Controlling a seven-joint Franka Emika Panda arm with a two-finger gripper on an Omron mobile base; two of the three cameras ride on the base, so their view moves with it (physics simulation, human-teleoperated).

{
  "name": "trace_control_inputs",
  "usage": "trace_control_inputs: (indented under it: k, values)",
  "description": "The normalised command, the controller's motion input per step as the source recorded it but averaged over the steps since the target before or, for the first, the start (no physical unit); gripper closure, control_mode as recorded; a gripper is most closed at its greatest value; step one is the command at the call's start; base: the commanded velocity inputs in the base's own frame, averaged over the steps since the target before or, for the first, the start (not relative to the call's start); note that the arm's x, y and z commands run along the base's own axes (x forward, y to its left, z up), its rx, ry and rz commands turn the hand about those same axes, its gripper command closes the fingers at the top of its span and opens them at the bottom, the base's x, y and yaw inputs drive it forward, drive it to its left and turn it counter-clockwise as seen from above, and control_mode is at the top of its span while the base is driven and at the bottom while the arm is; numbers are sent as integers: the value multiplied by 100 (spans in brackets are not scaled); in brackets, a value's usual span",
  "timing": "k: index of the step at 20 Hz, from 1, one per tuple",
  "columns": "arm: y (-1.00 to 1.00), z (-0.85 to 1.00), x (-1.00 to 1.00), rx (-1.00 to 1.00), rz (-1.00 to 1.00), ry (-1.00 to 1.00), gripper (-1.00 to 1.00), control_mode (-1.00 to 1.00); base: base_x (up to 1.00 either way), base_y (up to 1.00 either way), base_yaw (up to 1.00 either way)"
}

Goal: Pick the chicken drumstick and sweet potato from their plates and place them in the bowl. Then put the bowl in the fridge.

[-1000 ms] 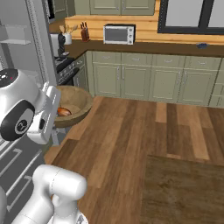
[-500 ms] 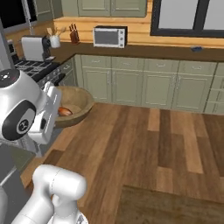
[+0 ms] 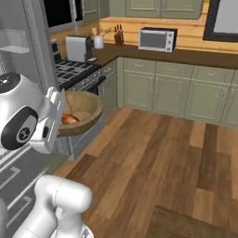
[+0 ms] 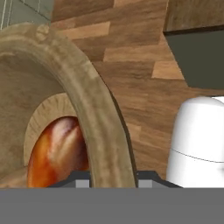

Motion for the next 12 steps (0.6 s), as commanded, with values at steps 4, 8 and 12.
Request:
trace_control_inputs:
  k: [4, 8, 12]
  values:
    - [0, 0, 0, 0, 0, 0, 100, 100, 62, 0, 64]
    - [0, 0, 0, 0, 0, 0, 100, 100, 85, -44, 60]
    - [0, 0, 0, 0, 0, 0, 100, 100, 5, -19, 62]
